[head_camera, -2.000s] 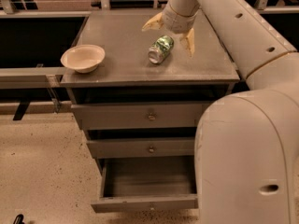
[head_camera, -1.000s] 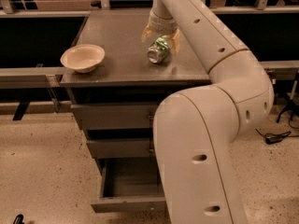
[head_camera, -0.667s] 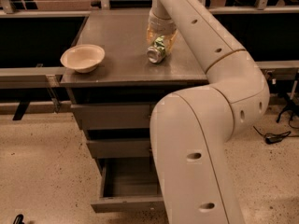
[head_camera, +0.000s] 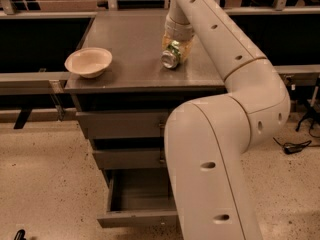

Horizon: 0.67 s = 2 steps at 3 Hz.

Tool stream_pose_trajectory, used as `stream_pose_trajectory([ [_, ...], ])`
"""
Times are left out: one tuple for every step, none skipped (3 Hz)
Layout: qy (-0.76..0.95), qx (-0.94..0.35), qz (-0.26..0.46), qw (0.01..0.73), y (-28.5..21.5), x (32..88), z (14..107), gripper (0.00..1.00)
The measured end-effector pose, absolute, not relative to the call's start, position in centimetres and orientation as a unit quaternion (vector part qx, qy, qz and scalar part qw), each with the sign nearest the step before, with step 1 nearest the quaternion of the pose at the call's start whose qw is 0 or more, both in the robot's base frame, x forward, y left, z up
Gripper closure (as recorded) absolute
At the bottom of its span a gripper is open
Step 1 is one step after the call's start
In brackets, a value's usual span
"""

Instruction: Place green can into bottom drawer

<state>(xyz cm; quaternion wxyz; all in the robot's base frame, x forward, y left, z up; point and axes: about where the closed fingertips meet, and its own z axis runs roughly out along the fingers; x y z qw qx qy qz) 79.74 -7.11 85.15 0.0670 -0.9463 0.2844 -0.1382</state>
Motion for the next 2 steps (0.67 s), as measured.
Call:
stream_pose_trajectory([
  [0.338, -0.930, -0.093, 0.111, -8.7, 77.8, 85.2, 1.00],
  [0.426, -0.892, -0.067, 0.136, -10.7, 75.9, 86.7, 1.00],
])
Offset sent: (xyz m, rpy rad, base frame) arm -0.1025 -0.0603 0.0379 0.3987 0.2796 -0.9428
